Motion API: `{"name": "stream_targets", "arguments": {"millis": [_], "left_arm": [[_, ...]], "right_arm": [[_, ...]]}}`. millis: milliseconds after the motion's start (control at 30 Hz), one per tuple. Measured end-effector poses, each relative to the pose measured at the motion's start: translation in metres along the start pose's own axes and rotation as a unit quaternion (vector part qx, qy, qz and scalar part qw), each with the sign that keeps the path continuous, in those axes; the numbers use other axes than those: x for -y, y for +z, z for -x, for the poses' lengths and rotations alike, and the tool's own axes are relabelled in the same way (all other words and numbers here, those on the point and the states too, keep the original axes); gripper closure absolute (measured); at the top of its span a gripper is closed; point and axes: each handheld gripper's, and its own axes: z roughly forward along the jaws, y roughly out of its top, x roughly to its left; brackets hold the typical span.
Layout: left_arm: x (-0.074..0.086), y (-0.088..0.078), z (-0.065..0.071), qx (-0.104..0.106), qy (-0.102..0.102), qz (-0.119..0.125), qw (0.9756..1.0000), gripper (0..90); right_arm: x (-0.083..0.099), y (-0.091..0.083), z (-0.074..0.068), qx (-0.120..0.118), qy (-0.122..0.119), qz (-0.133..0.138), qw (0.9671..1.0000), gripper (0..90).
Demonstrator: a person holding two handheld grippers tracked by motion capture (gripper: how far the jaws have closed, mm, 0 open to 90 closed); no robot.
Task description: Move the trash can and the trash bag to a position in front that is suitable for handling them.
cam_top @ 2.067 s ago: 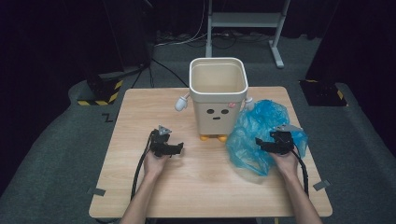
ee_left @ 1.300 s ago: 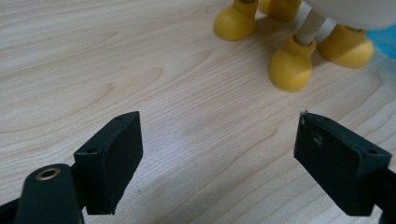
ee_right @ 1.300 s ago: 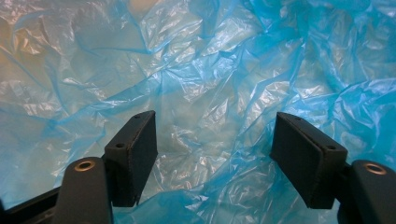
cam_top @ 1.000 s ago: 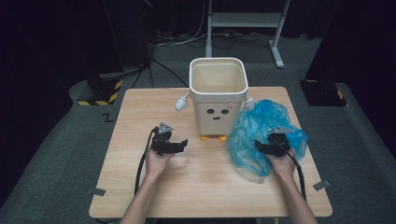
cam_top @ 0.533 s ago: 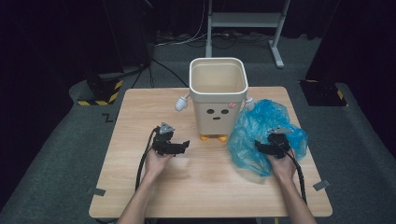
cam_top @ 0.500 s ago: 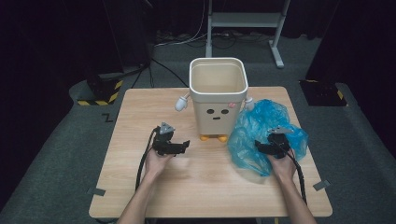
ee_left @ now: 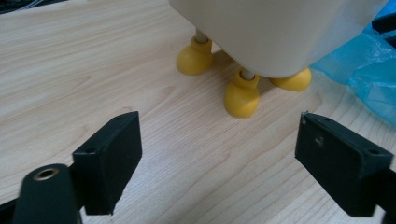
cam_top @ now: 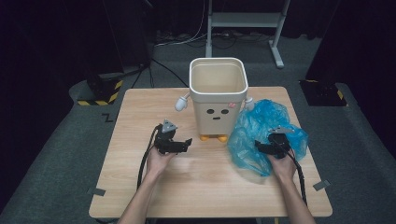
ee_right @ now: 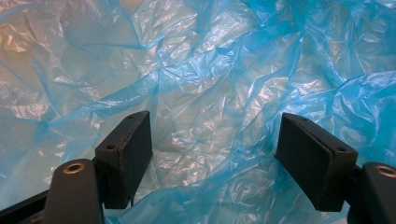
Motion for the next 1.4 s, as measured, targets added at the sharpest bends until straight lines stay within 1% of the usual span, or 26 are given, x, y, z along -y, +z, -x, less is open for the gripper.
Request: {"name": "stream_targets", "arguments": {"millis": [67,100,200,367,500,633,733,833,900,967,1133,1267,1300,1400], "left_arm": [[-0.003,-0.003,-0.003,0.007,-0.024,-0.01,0.9996,19.0],[-0.003,-0.004,-0.003,0.009,-0.032,-0.011,0.9994,19.9],[-0.005,-0.007,-0.002,-0.005,-0.028,-0.002,0.9996,19.4],[-0.008,-0.01,0.0,-0.002,-0.02,0.004,0.9998,19.8],[-0.01,-0.01,0.005,-0.017,-0.004,0.001,0.9998,20.5],[-0.012,-0.011,0.008,-0.012,-0.007,-0.002,0.9999,21.7],[-0.013,-0.014,0.008,-0.007,-0.007,0.003,0.9999,21.7],[-0.016,-0.02,0.006,-0.006,-0.006,0.012,0.9999,21.9],[-0.017,-0.023,0.006,-0.002,-0.009,0.014,0.9999,22.5],[-0.018,-0.025,0.006,0.001,-0.008,0.014,0.9999,23.3],[-0.02,-0.026,0.008,0.007,-0.011,0.015,0.9998,23.0],[-0.021,-0.026,0.009,0.009,-0.007,0.015,0.9998,23.2],[-0.021,-0.025,0.011,0.013,-0.01,0.012,0.9998,23.7],[-0.02,-0.025,0.013,0.014,-0.006,0.009,0.9999,24.5]], "right_arm": [[0.0,0.0,0.0,0.0,0.0,0.0,1.0,26.6],[0.0,0.0,0.0,0.0,0.0,0.0,1.0,26.6],[0.0,0.0,0.0,0.0,0.0,0.0,1.0,26.5],[0.0,0.0,0.0,0.0,0.0,0.0,1.0,26.5],[0.0,0.0,0.0,0.0,0.001,0.0,1.0,26.5],[0.0,0.0,0.0,0.0,0.002,0.0,1.0,26.5],[0.0,0.0,0.0,0.0,0.002,0.0,1.0,26.5],[0.0,0.0,0.0,0.0,0.002,0.0,1.0,26.5],[0.0,0.0,0.0,0.0,0.002,0.0,1.0,26.5],[0.0,0.0,0.0,0.0,0.002,0.0,1.0,26.5],[0.0,0.0,0.0,-0.001,0.002,0.0,1.0,26.5],[0.0,0.0,0.0,0.0,0.002,0.0,1.0,26.5],[0.0,0.0,0.0,0.0,0.002,0.0,1.0,26.5],[0.0,0.0,0.0,0.0,0.002,0.0,1.0,26.5]]}}
